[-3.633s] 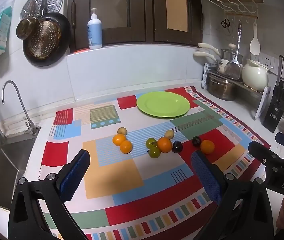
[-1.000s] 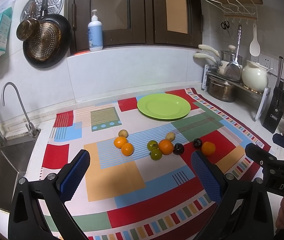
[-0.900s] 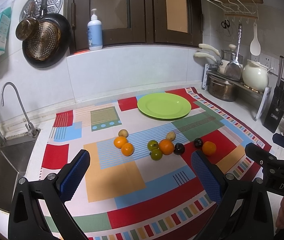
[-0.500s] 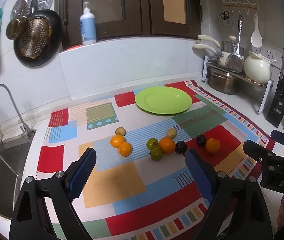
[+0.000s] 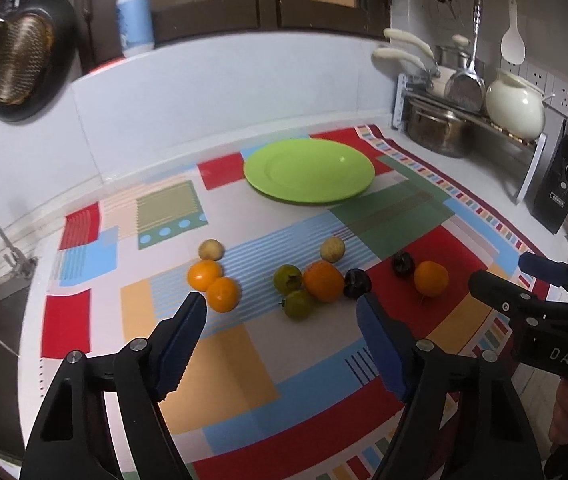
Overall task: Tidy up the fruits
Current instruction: 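Reach both grippers down, left to a green lime, right to a large orange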
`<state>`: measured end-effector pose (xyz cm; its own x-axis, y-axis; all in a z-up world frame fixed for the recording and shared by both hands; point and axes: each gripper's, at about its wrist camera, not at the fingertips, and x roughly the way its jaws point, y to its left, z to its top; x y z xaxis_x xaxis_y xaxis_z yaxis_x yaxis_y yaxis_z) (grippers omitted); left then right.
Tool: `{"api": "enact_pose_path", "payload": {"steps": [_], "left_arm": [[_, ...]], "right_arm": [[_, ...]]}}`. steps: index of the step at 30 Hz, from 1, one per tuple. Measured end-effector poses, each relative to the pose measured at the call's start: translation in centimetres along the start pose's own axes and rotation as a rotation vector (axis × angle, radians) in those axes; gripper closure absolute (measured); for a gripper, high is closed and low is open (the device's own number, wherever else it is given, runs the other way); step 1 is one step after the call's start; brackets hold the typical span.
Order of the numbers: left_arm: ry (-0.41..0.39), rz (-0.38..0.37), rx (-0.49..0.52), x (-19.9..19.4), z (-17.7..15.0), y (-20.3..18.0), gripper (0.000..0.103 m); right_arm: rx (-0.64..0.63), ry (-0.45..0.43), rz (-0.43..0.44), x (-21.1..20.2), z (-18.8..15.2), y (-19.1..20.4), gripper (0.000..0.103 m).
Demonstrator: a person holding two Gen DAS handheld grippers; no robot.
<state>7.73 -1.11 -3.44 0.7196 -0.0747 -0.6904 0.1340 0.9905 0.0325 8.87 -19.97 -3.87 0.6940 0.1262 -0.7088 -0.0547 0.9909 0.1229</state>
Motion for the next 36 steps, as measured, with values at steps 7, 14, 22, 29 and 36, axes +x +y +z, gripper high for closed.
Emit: {"api": "enact_pose_path", "payload": {"steps": [7,14,22,29,36], "left_arm": [[0.098,-0.05,0.008,3.5,0.5,0.2,0.034],[0.202,-0.119,-0.003,6.7,0.1,0.5,0.047],[0.231,-0.123,0.008,8.7,0.0,0.6,0.055],[0.242,-0.136,0.0,9.9,0.1,0.8,0.061],[0.245,-0.161,-0.003,10.7,0.2,0.6,0.07]], "right_arm": [[0.03,0.079,0.012,3.0,0.6,-0.4,0.019],[0.044,0.154,0.035,5.7,0.4,-0.6,0.027],[0.047,0.217,0.048,8.1,0.4,-0.7,0.037],[0.034,0.237,0.049,9.2,0.6,-0.6,0.042],[0.041,0.258,0.07,10.1,0.6,-0.7,0.049]]}}
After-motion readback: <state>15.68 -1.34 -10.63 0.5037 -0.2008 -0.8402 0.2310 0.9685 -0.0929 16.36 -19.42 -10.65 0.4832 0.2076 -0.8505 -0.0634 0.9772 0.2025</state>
